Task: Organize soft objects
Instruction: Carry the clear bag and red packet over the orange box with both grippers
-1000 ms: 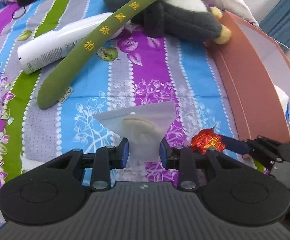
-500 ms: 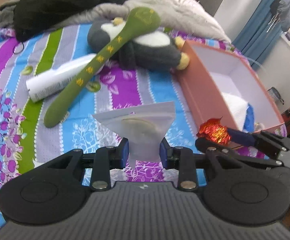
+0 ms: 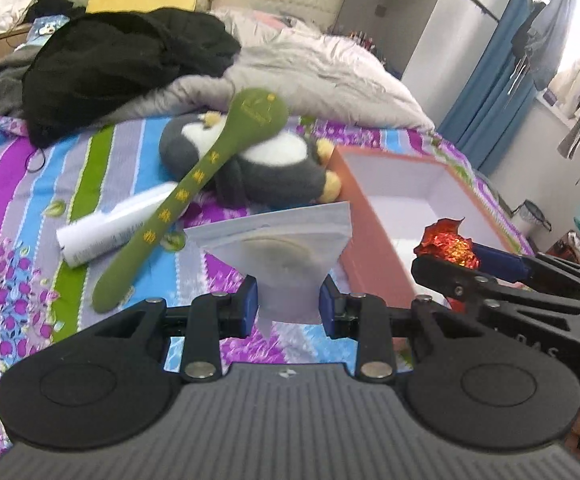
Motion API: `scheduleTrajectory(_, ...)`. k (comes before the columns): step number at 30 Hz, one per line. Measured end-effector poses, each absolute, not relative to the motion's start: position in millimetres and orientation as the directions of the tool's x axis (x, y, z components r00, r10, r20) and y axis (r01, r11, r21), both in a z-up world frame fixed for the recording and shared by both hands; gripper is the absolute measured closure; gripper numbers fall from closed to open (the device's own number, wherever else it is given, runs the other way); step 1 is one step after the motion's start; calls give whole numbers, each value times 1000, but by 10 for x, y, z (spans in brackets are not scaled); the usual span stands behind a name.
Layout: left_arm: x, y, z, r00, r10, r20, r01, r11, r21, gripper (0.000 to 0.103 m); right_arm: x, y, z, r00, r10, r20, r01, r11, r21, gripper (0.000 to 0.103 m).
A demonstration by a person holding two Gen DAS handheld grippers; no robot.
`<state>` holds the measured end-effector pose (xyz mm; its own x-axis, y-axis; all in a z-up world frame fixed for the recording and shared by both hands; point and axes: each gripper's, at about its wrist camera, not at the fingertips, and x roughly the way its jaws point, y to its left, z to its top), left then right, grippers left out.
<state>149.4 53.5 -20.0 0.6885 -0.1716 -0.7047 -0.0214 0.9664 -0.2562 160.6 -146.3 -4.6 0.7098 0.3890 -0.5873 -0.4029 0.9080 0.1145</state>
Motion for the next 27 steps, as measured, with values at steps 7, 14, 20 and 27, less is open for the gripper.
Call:
scheduleTrajectory(7,1718,263,128,729,-188,-658,22,967,-252,67,1772,-1729,297,755,386,-530,-391,914,108,48)
scheduleTrajectory(14,2013,-122,379,751,-221,-622,83,966,-243,67,1959,-2060,423,789,356,-500,-353,930,106,48)
scheduleTrajectory(20,2324,-518,417,738,-266,-619,144,960,-241,67,2155,-2385,350,803,308,-511,-300,949,100,48)
scheduleTrajectory(27,2817,-992,163,678,-319,-662,204,947,-247,67,2451,-2760,73,790,246,-562,-220,969,114,48)
